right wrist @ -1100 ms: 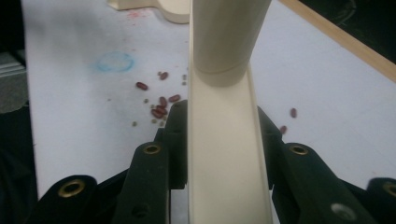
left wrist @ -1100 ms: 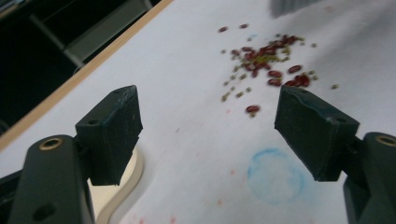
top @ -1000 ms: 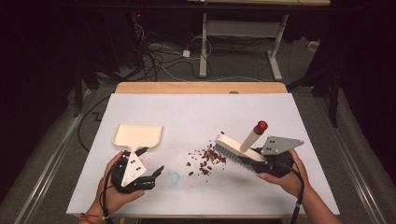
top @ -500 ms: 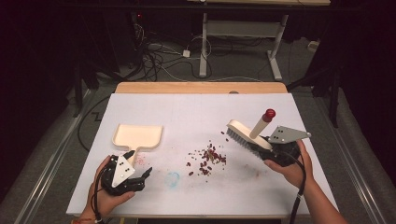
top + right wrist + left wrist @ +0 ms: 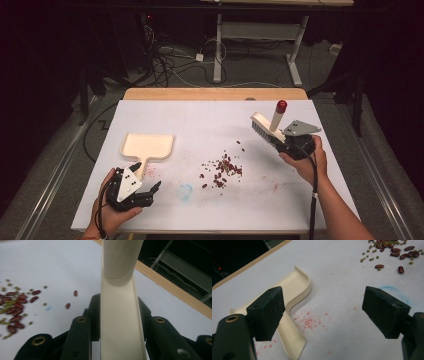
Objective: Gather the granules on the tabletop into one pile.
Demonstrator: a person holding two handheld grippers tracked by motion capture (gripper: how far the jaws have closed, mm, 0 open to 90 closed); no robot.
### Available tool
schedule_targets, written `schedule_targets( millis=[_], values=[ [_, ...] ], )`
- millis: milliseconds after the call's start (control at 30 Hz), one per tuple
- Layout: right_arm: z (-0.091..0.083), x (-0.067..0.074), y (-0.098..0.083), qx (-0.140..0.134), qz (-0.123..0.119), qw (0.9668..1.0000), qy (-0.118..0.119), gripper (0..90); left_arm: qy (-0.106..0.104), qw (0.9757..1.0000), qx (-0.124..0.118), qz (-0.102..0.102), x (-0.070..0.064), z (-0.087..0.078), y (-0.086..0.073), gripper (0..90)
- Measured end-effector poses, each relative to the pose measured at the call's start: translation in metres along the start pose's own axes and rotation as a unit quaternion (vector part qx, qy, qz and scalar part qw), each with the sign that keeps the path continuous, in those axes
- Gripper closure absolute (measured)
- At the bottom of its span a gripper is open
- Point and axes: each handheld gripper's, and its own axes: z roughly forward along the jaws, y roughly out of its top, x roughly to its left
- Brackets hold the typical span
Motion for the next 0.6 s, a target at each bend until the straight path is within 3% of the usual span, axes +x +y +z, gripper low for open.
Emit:
schedule_targets(
  millis=[67, 100, 267, 433, 600],
  values=[
    [0.011, -0.002, 0.002, 0.005, 0.005, 1.0000, 0.001, 67.9, 0.002, 1.0000, 0.005, 0.003, 0.000, 0.001, 0.000, 17.6],
    [0.021, 0.000, 0.005, 0.014, -0.009, 0.9998, -0.012, 67.9, -0.001, 1.0000, 0.009, -0.003, 0.000, 0.001, -0.001, 17.6],
    [0.042, 0.009, 0.012, 0.028, -0.024, 0.9991, -0.021, 67.9, 0.002, 1.0000, 0.007, 0.004, -0.001, 0.000, -0.001, 17.6],
    [0.063, 0.030, 0.014, 0.044, -0.044, 0.9981, -0.006, 67.9, -0.007, 0.9999, 0.006, 0.011, -0.004, 0.000, 0.001, 17.6],
    [0.067, 0.048, 0.013, 0.043, -0.060, 0.9972, 0.012, 67.8, -0.014, 0.9996, 0.017, 0.018, -0.007, 0.005, 0.001, 17.7]
  ],
)
